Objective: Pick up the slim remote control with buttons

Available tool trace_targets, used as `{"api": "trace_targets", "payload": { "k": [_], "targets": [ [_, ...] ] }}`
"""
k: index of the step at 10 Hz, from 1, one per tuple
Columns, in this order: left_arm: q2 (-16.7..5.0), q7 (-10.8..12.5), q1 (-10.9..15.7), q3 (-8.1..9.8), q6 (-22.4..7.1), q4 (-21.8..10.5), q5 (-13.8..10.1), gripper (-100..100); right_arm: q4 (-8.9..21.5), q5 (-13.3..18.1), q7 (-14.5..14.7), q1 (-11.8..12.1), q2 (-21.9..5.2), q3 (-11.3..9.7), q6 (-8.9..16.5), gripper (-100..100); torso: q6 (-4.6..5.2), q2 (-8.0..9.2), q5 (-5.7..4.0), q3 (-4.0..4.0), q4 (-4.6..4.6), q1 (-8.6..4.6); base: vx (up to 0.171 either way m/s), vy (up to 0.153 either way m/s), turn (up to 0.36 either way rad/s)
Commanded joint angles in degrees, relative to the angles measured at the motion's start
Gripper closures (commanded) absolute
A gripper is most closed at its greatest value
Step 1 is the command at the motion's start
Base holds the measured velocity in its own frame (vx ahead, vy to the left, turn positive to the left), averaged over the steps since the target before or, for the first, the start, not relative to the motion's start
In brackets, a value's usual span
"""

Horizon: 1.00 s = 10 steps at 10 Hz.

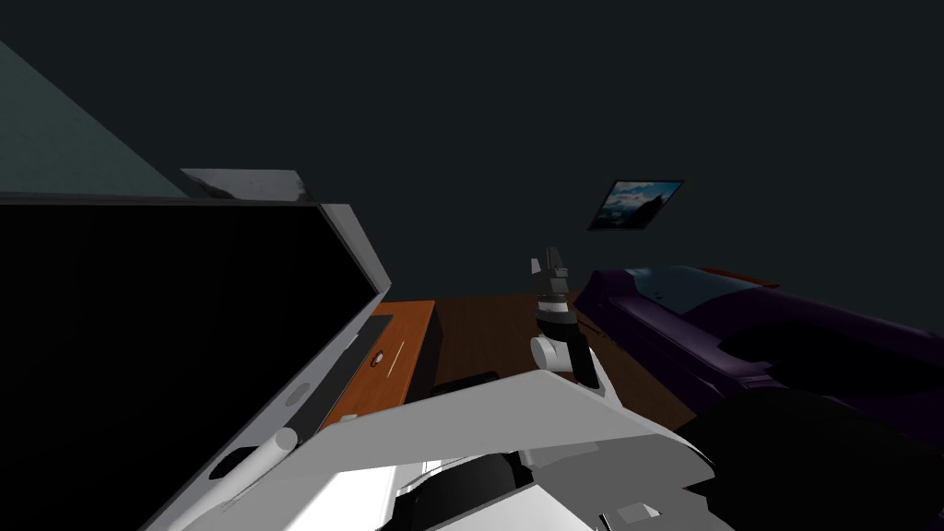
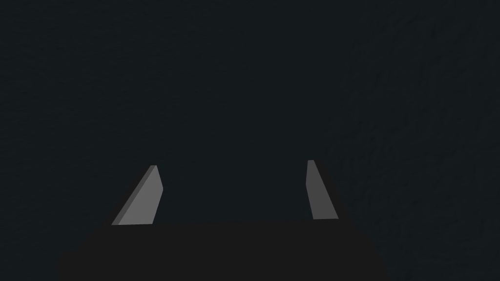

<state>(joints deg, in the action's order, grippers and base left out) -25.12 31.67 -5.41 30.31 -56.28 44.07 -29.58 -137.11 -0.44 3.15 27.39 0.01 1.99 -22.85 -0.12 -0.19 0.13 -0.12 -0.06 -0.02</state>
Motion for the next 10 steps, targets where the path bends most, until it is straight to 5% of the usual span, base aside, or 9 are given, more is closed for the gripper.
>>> {"api": "trace_targets", "payload": {
  "k": [1, 5, 6, 10],
  "targets": [
    [0.9, -0.63, -0.46, -0.11, 1.73, -0.49, 0.03, -100, 0.0, 0.0, 0.0, 0.0, 0.0, 0.0, 0.0, 0, 0.0, 0.0, 0.0, 0.0, 0.0, 0.0, 0.0, 0.0, 0.0],
    [1.63, -1.41, -0.44, -0.19, 4.15, -1.78, 0.07, -100, 0.0, 0.0, 0.0, 0.0, 0.0, 0.0, 0.0, 0, -0.05, 0.04, 0.52, -0.05, -0.15, 0.18, 0.0, 0.0, 0.0],
    [1.64, -1.54, -0.42, -0.19, 4.41, -1.9, 0.05, 100, 0.0, 0.0, 0.0, 0.0, 0.0, 0.0, 0.0, 0, -0.06, 0.03, 0.57, -0.07, -0.16, 0.26, 0.0, 0.0, 0.0],
    [1.63, -1.49, -0.4, -0.16, 4.38, -1.88, 0.04, 100, 0.0, 0.0, 0.0, 0.0, 0.0, 0.0, 0.0, 0, -0.05, 0.01, 0.6, -0.08, -0.17, 0.33, 0.0, 0.0, 0.0]
  ]
}}
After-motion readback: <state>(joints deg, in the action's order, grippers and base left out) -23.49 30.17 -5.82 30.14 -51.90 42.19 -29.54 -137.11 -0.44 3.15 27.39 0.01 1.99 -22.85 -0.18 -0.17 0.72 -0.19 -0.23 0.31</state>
